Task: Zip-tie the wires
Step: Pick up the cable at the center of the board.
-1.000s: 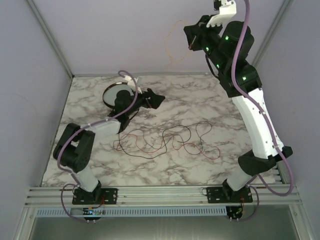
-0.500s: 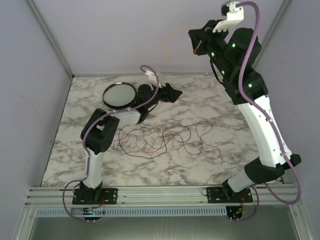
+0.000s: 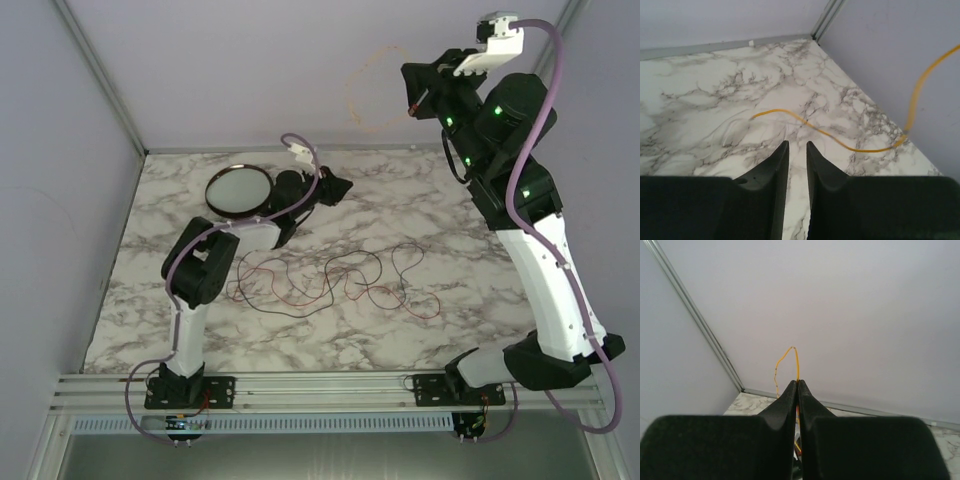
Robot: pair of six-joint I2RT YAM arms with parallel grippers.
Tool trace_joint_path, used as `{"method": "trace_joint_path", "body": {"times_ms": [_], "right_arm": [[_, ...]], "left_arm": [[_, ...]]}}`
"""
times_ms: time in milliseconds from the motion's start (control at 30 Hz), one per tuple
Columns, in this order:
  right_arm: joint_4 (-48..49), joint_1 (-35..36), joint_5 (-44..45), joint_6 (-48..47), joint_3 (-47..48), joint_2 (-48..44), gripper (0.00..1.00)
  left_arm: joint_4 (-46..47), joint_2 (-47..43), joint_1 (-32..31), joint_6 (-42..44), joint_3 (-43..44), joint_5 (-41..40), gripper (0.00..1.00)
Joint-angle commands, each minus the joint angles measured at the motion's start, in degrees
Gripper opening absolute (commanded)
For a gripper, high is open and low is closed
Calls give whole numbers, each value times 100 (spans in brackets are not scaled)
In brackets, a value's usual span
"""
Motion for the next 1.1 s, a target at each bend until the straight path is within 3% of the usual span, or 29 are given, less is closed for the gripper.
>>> {"method": "trace_joint_path", "body": {"times_ms": [0,233,400,567,867,1067], "right_arm": [[235,-71,160,-56,-9,-163,0],[276,-80,111,-74,-32,-183,0],[298,-85,89,-74,-56,-187,0],[319,-80,60,-74,-76,-207,0],[367,-80,-67,-52,-82,-174,0],[376,-87,-79,-39,-120,-189,0]], "left_arm": [[190,-490,45,198,-377,130,26],[464,-936,43,494,-1015,502,53],[1275,-1171,-2,814,-1435,529,88],[1850,-1221,-44,1068,-1569,783,99],[1857,-899,-137,1405,-1009,258,98],[1629,-360,-184,1431,-280,397,81]]}}
